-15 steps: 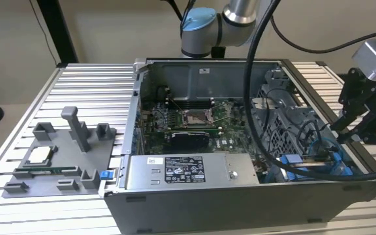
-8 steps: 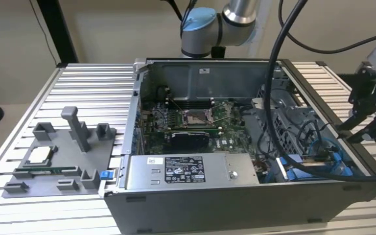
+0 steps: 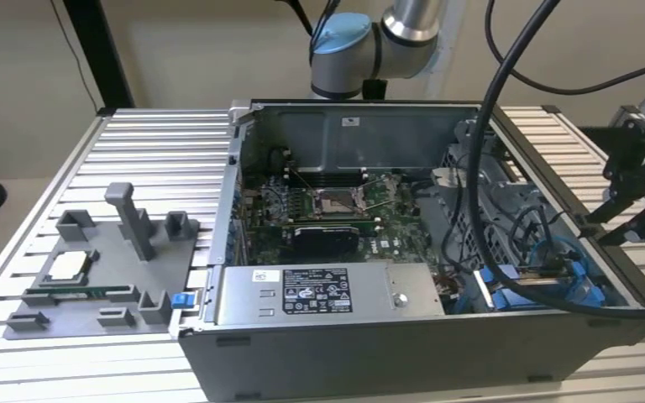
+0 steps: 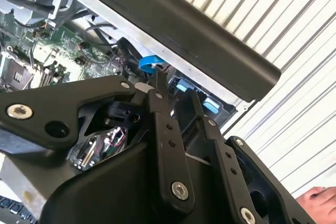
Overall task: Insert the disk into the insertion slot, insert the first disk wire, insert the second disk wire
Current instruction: 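Insert the second disk wire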
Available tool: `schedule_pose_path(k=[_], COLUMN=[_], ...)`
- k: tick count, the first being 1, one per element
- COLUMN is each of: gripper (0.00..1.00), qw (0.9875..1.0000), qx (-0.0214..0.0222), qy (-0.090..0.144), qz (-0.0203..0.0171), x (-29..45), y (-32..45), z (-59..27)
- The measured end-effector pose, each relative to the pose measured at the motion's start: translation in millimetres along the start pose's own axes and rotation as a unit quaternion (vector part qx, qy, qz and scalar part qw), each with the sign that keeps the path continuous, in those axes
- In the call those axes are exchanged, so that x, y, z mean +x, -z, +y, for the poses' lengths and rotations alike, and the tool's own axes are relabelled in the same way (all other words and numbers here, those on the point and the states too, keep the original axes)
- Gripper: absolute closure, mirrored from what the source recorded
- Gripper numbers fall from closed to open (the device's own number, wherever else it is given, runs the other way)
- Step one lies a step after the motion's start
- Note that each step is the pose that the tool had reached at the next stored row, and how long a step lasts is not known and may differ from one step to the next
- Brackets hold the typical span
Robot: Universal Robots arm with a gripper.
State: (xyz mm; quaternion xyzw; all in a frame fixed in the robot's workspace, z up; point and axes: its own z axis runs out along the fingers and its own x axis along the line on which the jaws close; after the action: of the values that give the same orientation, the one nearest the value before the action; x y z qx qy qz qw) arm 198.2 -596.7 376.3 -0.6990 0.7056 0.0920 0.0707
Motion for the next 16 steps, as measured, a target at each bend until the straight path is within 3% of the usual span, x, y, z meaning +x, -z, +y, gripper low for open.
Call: schedule_pose_path(k=[7, 8, 16], gripper=[0.00, 1.00, 1.00], qw=[0.9999, 0.9998, 0.9992], qx=[-0.0048, -0.0053, -0.0066], qy=[-0.001, -0.001, 0.000], qz=[-0.0155, -0.0181, -0.0406], x=[2.9, 3.2, 5.7], y=[-3.0, -3.4, -6.4], z=[-1.5, -1.5, -1.7])
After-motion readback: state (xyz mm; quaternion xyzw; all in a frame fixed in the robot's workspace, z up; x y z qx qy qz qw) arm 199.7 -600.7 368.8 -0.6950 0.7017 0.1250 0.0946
